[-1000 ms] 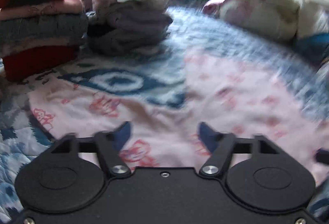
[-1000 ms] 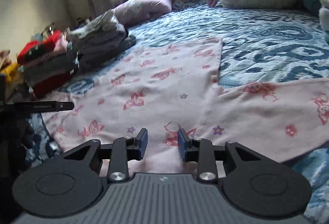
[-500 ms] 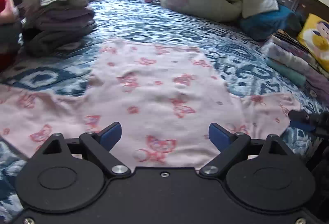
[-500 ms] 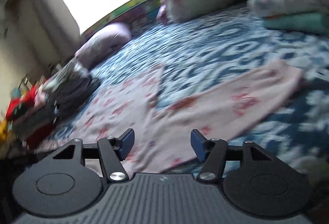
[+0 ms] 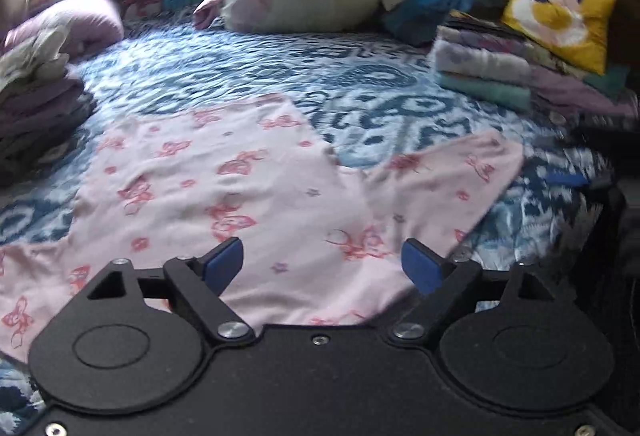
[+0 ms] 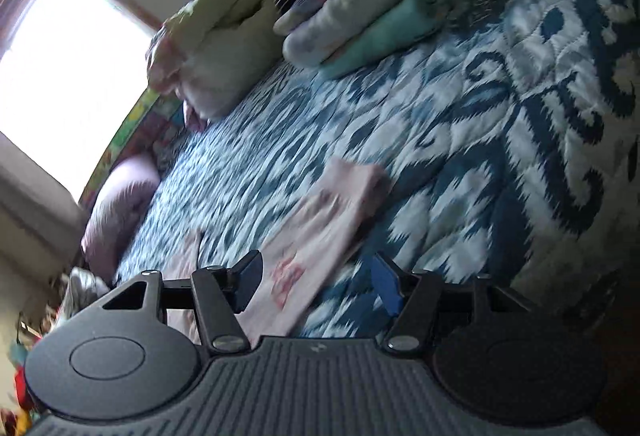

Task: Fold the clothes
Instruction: 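Grasp the cuff of the pink garment leg with the left tool, then lift the held leg with the left tool and fold it over the garment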

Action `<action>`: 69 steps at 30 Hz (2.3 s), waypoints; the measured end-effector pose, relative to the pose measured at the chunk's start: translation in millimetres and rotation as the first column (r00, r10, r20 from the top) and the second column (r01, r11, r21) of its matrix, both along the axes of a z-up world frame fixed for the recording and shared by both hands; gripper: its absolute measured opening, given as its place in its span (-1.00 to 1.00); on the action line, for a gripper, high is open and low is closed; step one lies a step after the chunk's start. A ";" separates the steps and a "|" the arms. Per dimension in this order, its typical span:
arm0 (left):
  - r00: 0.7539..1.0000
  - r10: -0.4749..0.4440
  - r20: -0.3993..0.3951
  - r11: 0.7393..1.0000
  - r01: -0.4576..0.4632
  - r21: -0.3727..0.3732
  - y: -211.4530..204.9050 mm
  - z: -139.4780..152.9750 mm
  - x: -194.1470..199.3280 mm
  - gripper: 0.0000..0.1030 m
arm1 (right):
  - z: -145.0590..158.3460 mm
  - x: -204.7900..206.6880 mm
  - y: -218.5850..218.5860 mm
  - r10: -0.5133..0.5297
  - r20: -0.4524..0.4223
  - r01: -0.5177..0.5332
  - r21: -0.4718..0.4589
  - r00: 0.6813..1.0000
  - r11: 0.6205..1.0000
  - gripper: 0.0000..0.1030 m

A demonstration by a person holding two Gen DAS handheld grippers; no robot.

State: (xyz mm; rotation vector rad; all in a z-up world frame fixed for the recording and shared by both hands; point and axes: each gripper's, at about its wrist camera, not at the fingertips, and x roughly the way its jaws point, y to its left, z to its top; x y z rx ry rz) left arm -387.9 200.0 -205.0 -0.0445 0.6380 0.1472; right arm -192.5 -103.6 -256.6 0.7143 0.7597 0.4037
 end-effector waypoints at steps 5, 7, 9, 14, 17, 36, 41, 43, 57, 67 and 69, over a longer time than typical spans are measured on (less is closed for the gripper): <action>0.997 -0.078 -0.015 0.991 0.079 0.107 -29.7 -6.5 1.5 0.55 | -12.2 18.8 1.8 -0.014 -0.031 0.015 0.032 0.999 0.999 0.15; 0.995 -0.092 -0.023 0.986 0.095 0.139 -38.0 -9.6 2.6 0.54 | -16.1 24.3 4.8 -0.010 -0.037 0.011 0.030 0.999 1.000 0.15; 0.994 -0.102 -0.037 0.983 0.107 0.150 -44.1 -13.0 3.6 0.50 | -17.4 28.4 6.4 -0.003 -0.040 0.004 0.043 0.999 0.999 0.13; 0.992 -0.105 -0.070 0.980 0.115 0.161 -54.5 -21.9 8.4 0.48 | -19.4 37.8 5.0 -0.007 -0.049 0.010 0.061 0.999 0.998 0.03; 0.991 -0.105 -0.080 0.982 0.116 0.150 -58.8 -23.8 13.8 0.45 | -22.7 41.7 -0.7 -0.028 -0.066 0.034 0.095 0.997 0.995 -0.07; 0.927 -0.331 -0.179 0.907 0.365 0.212 -156.1 -14.4 145.4 0.19 | -18.4 51.8 -31.5 0.015 -0.066 -0.007 0.128 0.998 0.992 -0.25; 0.905 -0.360 -0.226 0.885 0.407 0.223 -178.3 -22.0 183.2 0.04 | -20.2 52.9 -48.5 -0.008 -0.078 0.019 0.136 0.997 0.990 0.06; 0.904 -0.357 -0.236 0.882 0.410 0.234 -186.4 -23.9 196.3 -0.04 | -23.9 52.8 -57.0 -0.032 -0.091 0.046 0.153 0.995 0.987 0.07; 0.970 -0.229 -0.084 0.956 0.240 0.167 -138.1 39.2 207.2 -0.95 | -25.5 51.2 -59.3 -0.038 -0.071 0.052 0.211 0.997 0.976 0.13; 0.997 -0.017 0.073 0.997 0.011 0.081 -3.8 130.7 140.3 -0.95 | 29.6 -0.7 60.8 0.393 0.228 -0.381 -0.093 0.891 0.920 0.16; 0.997 0.014 0.077 0.996 -0.020 0.083 12.0 134.6 128.6 -0.95 | 34.8 -18.0 88.5 0.478 0.255 -0.448 -0.169 0.841 0.878 0.18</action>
